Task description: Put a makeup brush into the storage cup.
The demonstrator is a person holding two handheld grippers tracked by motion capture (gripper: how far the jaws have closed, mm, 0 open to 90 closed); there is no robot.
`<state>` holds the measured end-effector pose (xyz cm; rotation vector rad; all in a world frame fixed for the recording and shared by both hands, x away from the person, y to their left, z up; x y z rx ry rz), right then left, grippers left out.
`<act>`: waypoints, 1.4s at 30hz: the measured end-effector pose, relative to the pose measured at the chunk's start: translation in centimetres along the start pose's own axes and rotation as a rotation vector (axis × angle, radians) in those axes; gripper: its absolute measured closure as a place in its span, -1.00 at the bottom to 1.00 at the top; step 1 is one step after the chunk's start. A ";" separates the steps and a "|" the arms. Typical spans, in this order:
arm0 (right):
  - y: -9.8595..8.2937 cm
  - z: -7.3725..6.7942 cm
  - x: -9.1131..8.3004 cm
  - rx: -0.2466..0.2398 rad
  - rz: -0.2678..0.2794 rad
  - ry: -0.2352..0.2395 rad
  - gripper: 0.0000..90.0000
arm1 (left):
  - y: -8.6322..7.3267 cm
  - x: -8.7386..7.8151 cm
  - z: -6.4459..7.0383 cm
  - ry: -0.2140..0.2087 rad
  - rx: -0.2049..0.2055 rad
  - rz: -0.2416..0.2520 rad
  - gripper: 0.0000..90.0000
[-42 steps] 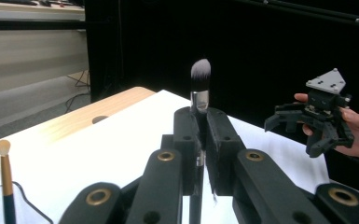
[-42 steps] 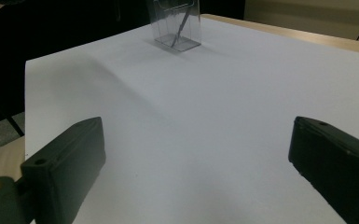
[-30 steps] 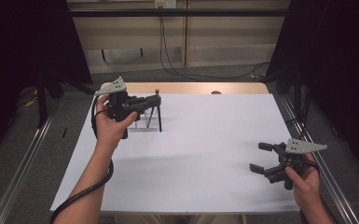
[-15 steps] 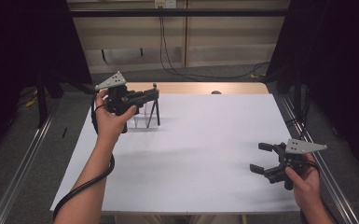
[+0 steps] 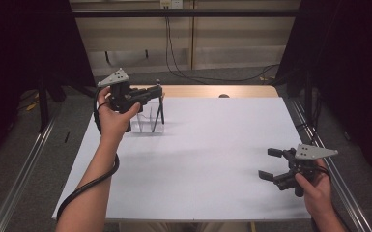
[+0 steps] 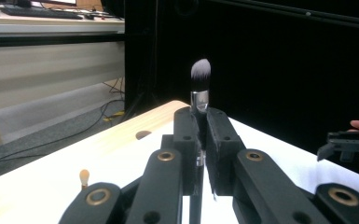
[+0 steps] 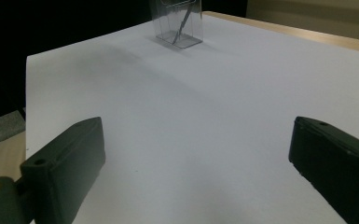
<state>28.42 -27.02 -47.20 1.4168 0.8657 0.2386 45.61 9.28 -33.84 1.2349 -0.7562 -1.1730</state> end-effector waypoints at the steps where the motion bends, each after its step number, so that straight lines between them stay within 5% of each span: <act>1: 0.0 0.0 0.0 0.000 0.000 -0.002 -0.93 | 0.1 0.0 -0.1 0.000 0.000 0.002 0.86; 42: -0.1 -0.1 0.1 -0.014 -0.010 0.004 -0.93 | 1.4 0.7 -3.4 0.099 0.020 0.011 0.86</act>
Point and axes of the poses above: each handheld gripper's, and its own axes: x roughly forward along the jaws, y roughly out of its top, z roughly to its right, the point moved 8 cm from there along x, roughly forward along the jaws, and after that the axes turned 12 degrees about -y, right-handed, at the moved point
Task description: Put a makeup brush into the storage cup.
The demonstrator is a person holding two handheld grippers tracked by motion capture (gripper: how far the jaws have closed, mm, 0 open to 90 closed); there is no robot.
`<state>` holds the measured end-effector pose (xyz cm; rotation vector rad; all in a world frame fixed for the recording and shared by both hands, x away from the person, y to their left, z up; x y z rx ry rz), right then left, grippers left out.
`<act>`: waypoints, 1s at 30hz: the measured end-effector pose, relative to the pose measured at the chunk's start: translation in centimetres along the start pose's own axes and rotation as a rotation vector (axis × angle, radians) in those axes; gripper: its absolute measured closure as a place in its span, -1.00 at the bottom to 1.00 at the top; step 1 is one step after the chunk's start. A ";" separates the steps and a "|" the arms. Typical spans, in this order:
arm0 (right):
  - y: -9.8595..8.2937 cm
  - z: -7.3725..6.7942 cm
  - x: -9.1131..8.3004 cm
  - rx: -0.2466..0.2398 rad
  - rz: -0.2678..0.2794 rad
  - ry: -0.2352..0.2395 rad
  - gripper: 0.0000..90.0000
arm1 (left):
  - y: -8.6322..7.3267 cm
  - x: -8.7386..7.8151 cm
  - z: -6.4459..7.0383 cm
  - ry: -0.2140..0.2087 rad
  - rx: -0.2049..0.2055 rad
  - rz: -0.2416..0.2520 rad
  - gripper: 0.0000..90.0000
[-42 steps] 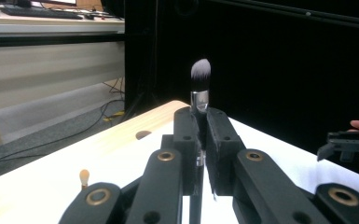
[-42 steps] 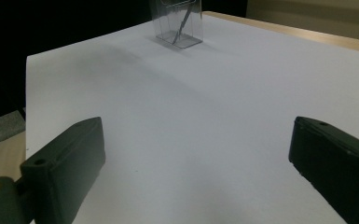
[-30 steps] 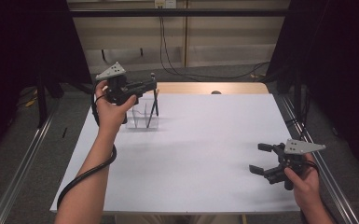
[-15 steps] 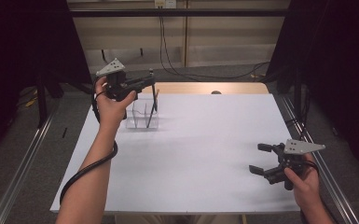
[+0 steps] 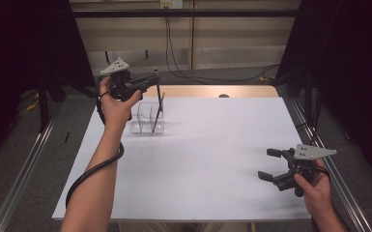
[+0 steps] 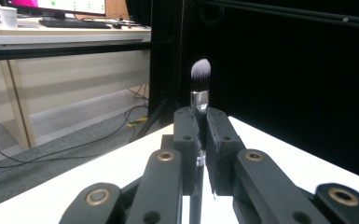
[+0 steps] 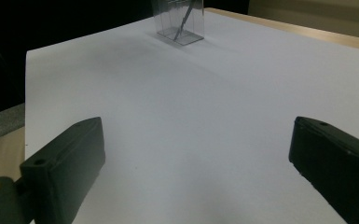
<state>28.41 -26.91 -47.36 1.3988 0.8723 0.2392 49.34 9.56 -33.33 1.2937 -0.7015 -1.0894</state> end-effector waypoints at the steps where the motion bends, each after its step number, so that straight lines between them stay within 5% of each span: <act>1: 0.0 0.0 0.0 0.000 -0.001 0.000 -0.93 | -0.1 0.1 -0.1 0.005 -0.002 0.001 0.86; 30: 0.1 0.0 -0.1 0.004 0.015 0.008 -0.93 | -2.2 1.1 -2.2 0.110 0.032 -0.043 0.86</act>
Point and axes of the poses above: each handheld gripper's, and its own axes: x roughly forward along the jaws, y roughly out of its top, z roughly to its right, the point moved 8 cm from there along x, roughly forward along the jaws, and after that the axes turned 12 degrees about -y, right-handed, at the moved point
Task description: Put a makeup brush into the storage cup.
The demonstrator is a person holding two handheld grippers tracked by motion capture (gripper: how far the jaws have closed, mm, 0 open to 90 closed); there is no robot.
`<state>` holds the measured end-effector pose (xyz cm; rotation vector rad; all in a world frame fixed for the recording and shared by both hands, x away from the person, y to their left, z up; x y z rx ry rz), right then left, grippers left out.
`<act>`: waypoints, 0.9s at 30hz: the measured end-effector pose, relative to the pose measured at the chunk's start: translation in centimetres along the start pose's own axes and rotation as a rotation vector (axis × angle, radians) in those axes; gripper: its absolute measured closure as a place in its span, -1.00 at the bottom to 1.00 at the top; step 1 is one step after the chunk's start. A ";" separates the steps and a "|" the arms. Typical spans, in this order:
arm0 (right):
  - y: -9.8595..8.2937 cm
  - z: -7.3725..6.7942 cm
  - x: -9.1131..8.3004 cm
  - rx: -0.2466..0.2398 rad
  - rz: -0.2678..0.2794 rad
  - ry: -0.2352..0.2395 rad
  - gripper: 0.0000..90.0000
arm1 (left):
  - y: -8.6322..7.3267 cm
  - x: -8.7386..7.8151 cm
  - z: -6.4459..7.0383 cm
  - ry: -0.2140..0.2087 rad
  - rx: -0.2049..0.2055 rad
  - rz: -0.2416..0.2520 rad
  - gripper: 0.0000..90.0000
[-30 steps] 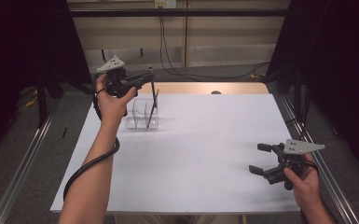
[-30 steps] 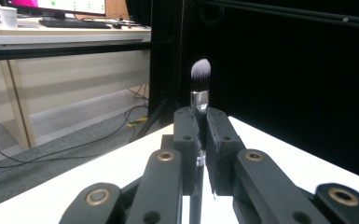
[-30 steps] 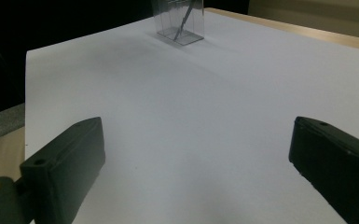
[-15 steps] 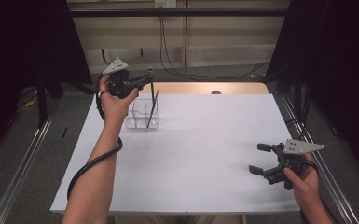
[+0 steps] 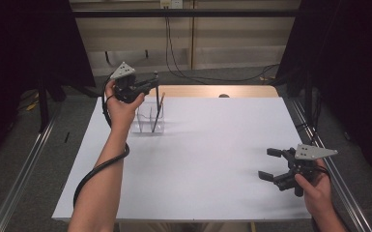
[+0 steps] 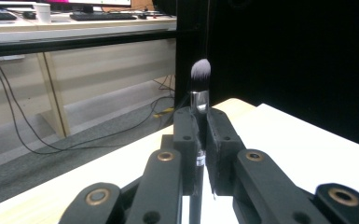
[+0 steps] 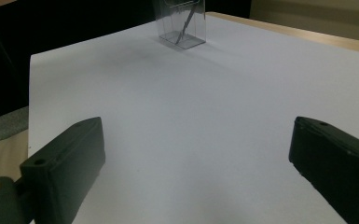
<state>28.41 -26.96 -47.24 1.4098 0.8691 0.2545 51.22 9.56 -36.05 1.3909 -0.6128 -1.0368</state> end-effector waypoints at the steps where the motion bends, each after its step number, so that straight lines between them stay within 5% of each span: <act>1: 0.0 0.0 0.0 0.000 0.001 0.001 -0.93 | 0.0 0.0 0.0 0.002 0.000 -0.001 0.86; 27: 0.0 -0.2 0.1 -0.011 -0.005 0.007 -0.93 | -1.9 0.4 -0.2 -0.004 -0.025 -0.009 0.86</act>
Point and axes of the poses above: each handheld gripper's, and its own axes: x roughly forward along the jaws, y roughly out of its top, z roughly to its right, the point moved 8 cm from there along x, roughly forward along the jaws, and after that the axes turned 12 degrees about -y, right-handed, at the moved point
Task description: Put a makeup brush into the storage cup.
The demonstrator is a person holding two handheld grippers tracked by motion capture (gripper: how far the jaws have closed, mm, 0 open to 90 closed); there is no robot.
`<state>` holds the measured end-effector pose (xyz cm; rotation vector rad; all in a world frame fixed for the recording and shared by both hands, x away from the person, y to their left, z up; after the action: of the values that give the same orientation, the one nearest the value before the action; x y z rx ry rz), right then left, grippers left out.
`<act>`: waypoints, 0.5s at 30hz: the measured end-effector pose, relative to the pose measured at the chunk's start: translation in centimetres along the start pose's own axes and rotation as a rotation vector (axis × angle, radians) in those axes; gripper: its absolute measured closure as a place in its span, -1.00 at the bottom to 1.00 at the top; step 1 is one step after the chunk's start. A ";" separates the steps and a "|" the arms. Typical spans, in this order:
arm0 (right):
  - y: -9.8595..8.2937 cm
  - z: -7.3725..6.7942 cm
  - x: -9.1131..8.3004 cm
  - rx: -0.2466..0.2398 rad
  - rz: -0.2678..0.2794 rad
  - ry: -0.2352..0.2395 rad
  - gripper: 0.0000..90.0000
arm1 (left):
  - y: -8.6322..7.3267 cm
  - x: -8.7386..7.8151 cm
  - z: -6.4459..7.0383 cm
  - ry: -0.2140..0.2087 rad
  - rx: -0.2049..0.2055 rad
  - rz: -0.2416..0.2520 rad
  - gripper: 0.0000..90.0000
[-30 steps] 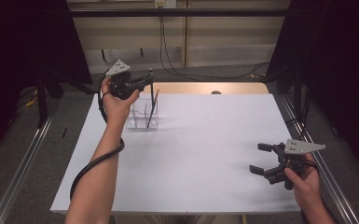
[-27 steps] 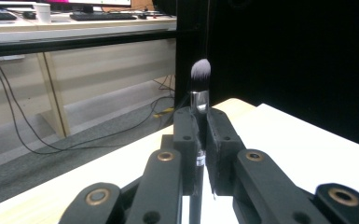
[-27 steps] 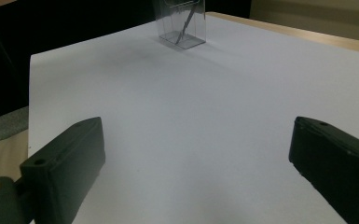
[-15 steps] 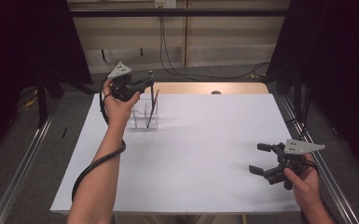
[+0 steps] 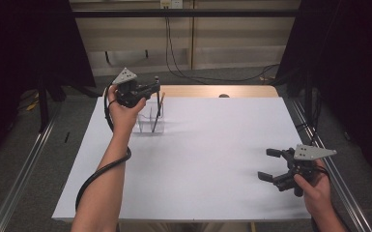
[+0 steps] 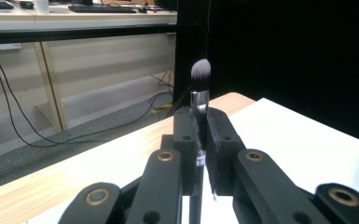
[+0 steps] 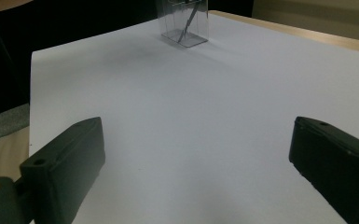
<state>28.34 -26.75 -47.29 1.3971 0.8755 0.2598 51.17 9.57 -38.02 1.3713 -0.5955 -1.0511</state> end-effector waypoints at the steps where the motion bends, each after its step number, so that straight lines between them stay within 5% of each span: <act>1: 0.0 0.0 0.0 0.000 0.000 0.000 -0.93 | -0.1 0.0 0.0 0.003 -0.003 0.002 0.86; 15: 0.0 -0.1 0.1 -0.001 -0.001 0.005 -0.93 | -0.7 0.0 -0.1 -0.002 -0.013 0.002 0.86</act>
<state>28.33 -26.64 -47.30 1.3954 0.8799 0.2624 51.08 9.71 -38.67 1.3583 -0.5899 -1.0532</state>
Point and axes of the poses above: each handheld gripper's, and its own axes: x roughly forward along the jaws, y roughly out of its top, z roughly to its right, the point moved 8 cm from there along x, roughly forward along the jaws, and after that the axes turned 12 degrees about -y, right-handed, at the moved point
